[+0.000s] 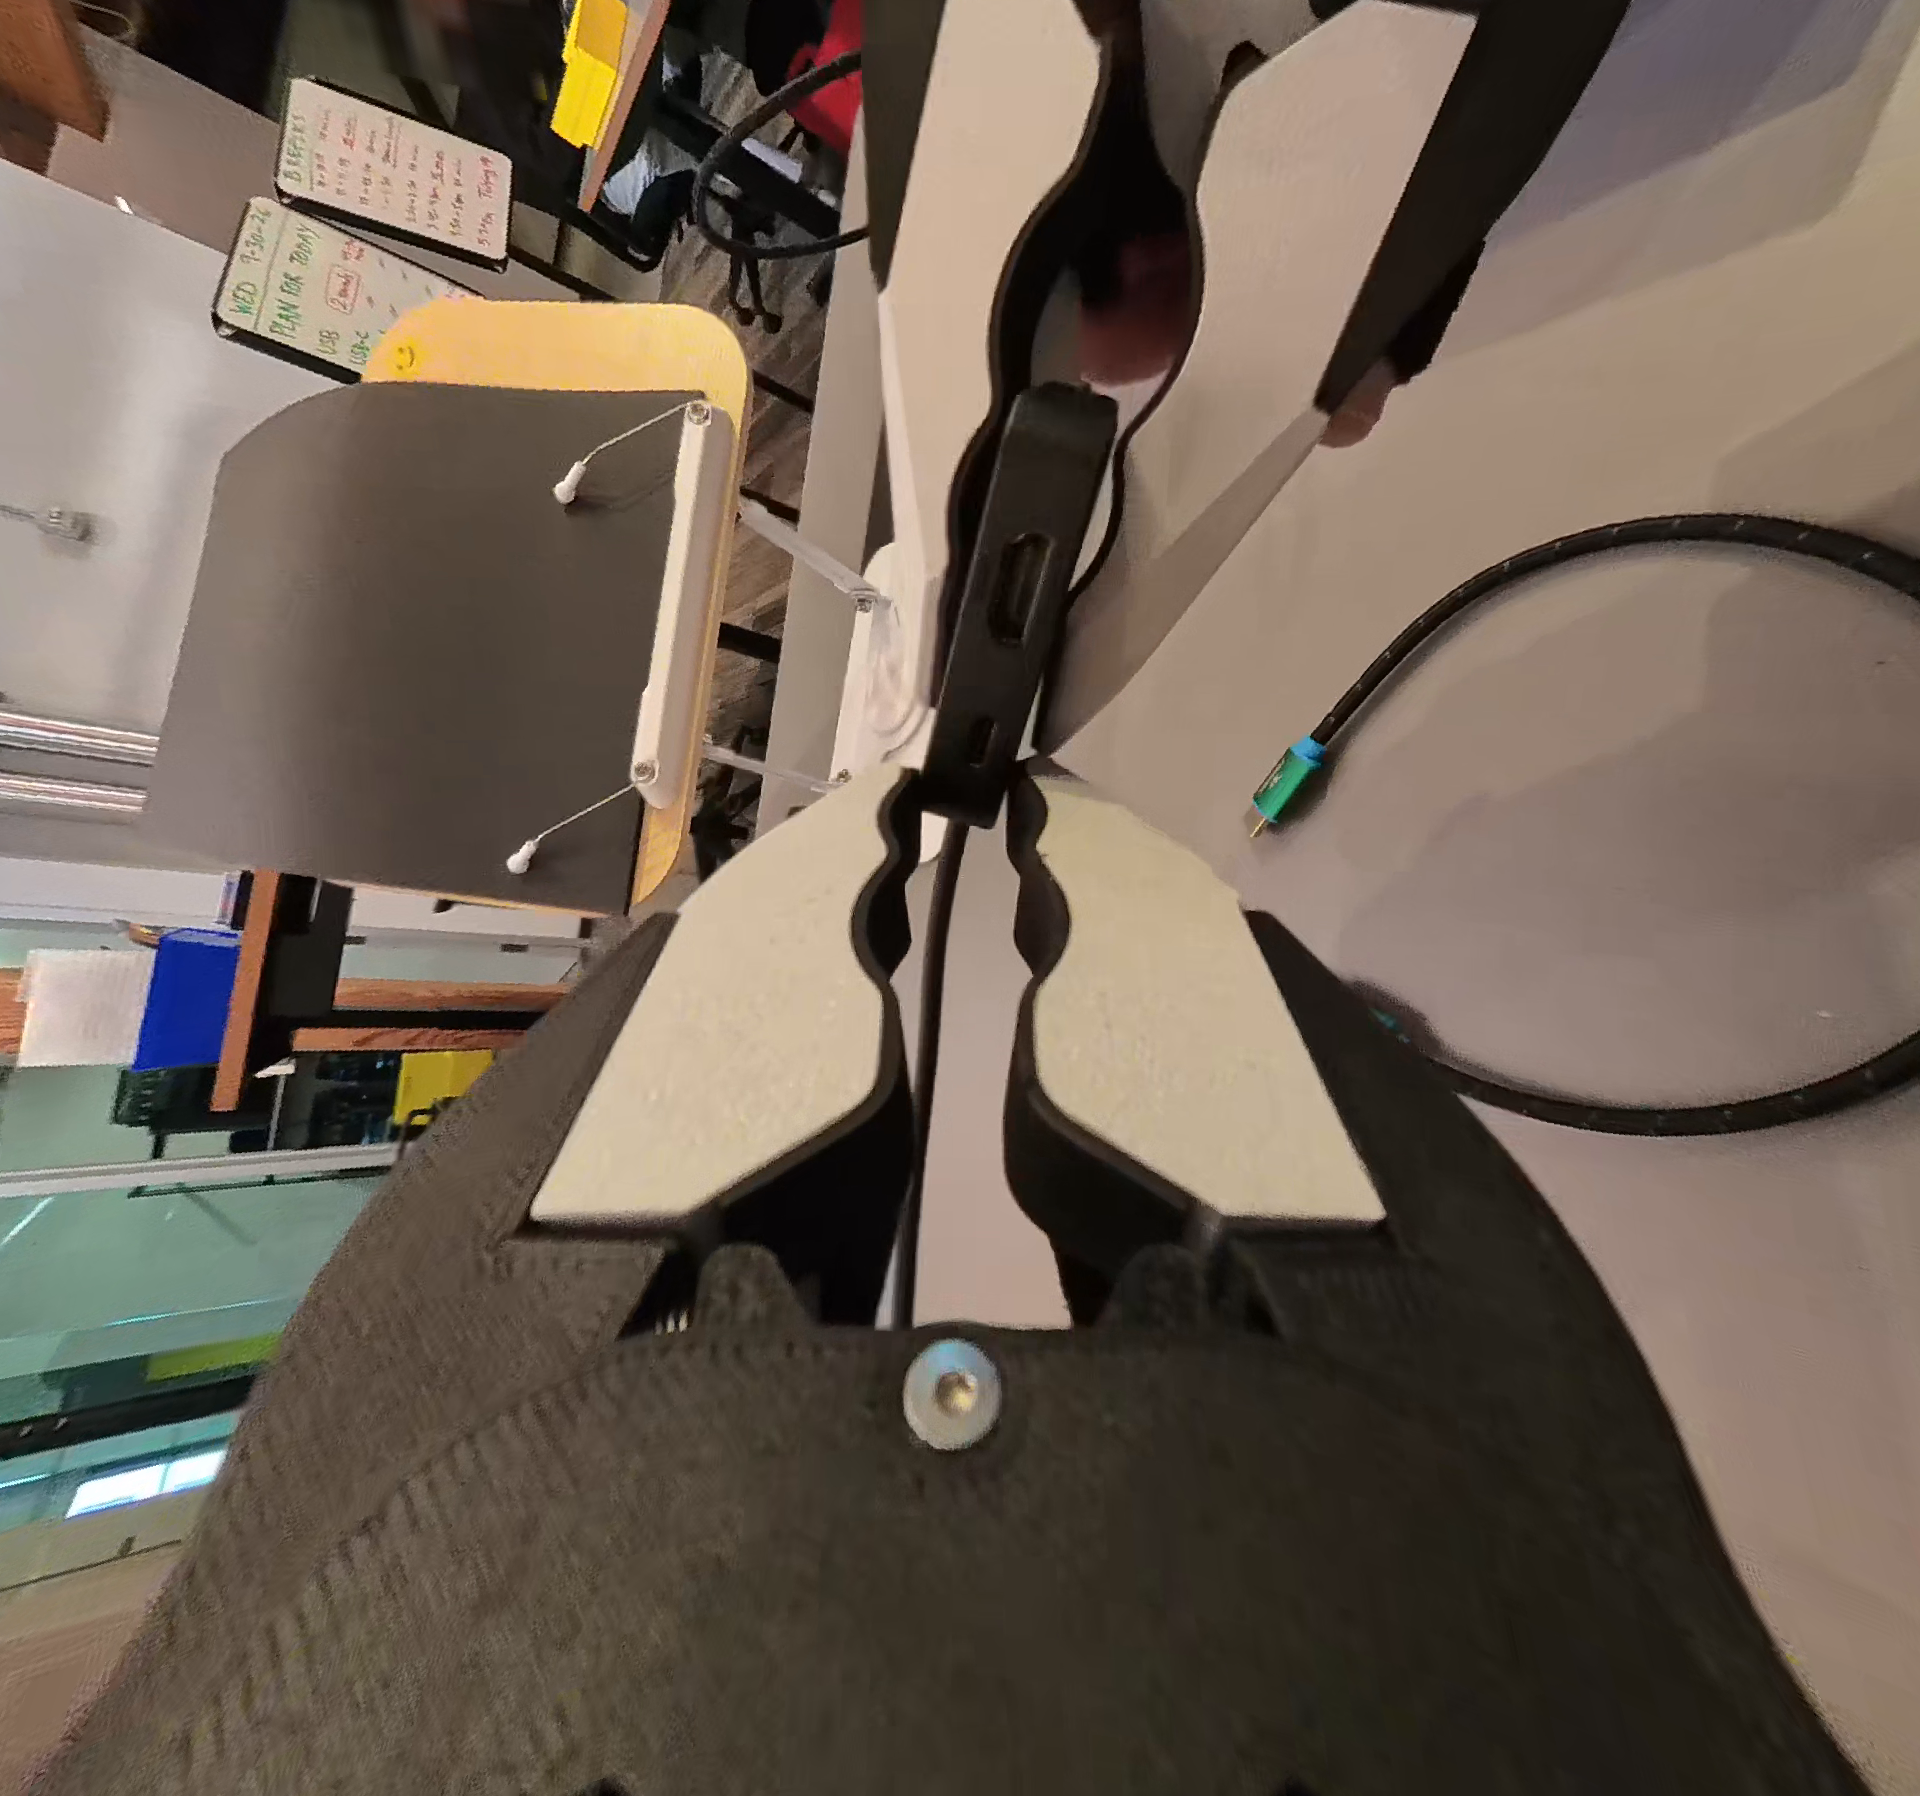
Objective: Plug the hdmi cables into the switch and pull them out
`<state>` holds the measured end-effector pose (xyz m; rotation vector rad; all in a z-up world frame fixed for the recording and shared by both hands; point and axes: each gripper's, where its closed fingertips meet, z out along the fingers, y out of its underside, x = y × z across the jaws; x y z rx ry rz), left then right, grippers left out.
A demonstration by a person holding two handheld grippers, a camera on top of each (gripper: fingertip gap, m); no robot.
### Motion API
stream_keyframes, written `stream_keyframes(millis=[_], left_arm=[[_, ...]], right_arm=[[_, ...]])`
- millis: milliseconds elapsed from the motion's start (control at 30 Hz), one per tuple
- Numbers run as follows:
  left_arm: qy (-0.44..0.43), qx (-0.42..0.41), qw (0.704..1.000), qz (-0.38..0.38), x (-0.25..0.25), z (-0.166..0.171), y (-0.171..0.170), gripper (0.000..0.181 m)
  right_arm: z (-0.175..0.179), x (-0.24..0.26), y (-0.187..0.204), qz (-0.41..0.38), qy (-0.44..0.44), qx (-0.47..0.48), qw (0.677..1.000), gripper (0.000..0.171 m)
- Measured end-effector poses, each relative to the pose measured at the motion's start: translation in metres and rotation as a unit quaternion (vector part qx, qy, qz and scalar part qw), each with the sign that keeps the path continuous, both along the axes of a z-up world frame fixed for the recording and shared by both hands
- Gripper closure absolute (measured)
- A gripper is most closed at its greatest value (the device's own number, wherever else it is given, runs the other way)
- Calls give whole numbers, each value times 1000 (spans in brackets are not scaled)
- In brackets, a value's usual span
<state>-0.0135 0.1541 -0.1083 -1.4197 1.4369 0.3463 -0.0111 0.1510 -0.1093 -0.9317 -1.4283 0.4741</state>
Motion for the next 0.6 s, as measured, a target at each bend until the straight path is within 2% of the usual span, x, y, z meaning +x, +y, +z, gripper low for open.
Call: stream_keyframes(millis=[300, 467, 600], left_arm=[[28, 11, 999, 19, -2, -5, 4, 167], [37, 20, 998, 47, -11, -7, 13, 167], [38, 32, 997, 59, -14, -5, 18, 167]], right_arm=[[-7, 1, 10, -29, -23, 0, 999, 154], [-6, 8, 16, -44, -38, -27, 998, 135], [-12, 13, 20, -42, -45, -103, 993, 120]])
